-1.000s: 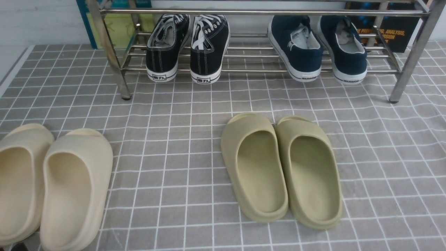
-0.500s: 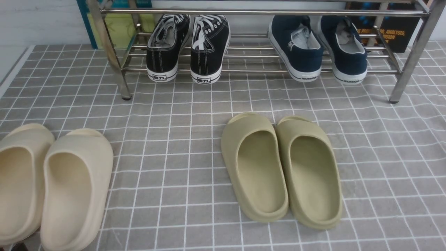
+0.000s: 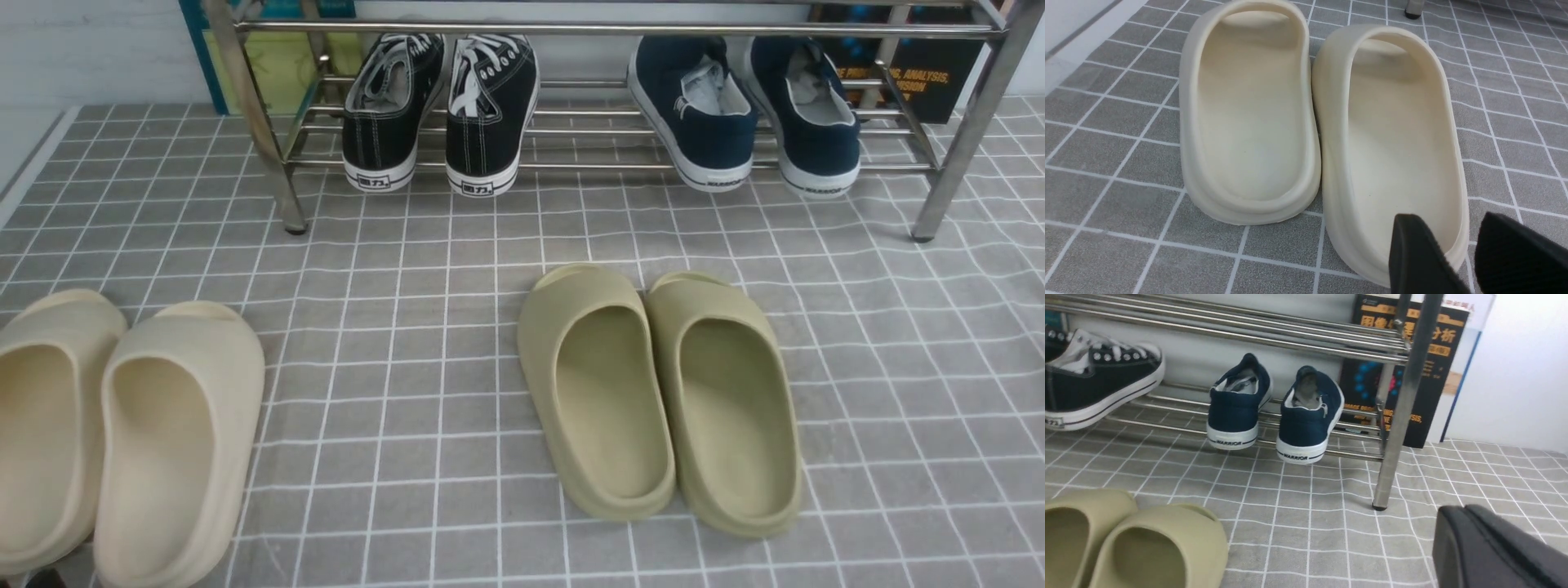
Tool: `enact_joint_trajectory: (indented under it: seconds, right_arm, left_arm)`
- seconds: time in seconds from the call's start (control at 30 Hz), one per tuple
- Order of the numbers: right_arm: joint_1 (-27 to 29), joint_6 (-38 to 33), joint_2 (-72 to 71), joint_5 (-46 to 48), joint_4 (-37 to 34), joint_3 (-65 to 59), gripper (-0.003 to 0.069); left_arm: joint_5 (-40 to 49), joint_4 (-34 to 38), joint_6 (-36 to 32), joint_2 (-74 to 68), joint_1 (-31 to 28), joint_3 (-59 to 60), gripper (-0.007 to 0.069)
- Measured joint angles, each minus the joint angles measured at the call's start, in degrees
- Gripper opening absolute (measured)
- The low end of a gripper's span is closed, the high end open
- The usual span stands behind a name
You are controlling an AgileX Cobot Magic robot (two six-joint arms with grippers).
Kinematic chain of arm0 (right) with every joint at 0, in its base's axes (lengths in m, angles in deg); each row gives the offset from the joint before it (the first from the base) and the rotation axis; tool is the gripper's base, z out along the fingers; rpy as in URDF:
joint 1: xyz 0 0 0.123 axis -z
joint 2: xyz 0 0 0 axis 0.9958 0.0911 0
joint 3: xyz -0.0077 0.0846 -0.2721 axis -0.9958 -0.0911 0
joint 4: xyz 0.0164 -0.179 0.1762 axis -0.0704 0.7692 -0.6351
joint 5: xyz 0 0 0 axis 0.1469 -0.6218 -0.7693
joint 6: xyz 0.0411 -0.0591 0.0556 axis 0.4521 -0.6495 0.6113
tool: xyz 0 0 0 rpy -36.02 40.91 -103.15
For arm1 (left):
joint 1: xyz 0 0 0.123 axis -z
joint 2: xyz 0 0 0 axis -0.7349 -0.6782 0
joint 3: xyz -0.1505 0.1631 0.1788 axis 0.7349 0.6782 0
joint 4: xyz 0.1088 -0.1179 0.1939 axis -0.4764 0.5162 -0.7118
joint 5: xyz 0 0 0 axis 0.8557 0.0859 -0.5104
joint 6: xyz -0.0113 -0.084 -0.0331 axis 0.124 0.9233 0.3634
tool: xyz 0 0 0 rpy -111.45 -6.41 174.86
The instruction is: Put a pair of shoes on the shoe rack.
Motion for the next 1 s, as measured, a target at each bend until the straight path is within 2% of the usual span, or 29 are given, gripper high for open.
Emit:
enact_joint_trajectory:
  seconds: [0.07,0.13,0.3,0.6,1.0]
  right_arm:
    - [3.37,3.72,-5.93,-1.44,0.41,-6.91,-0.0003]
    - [5.05,4.49,-8.95,-1.51,0.47,-10.30,-0.0003]
    - [5.99,4.98,-15.00,1.66,0.51,-14.97,-0.0003]
    - [0.41,6.03,-17.76,15.44,0.51,-15.04,-0.0003]
    - [-0.34,6.03,-17.76,19.25,0.04,-14.67,-0.0003]
  left_arm:
    - [0.00,0.00,0.00,0.00,-0.02,0.00,0.0239]
    - [0.00,0.00,0.00,0.00,-0.02,0.00,0.0239]
    - [0.00,0.00,0.00,0.00,-0.07,0.00,0.0239]
    - [0.00,0.00,0.00,0.00,-0.07,0.00,0.0239]
    - [0.00,0.00,0.00,0.00,-0.07,0.00,0.0239]
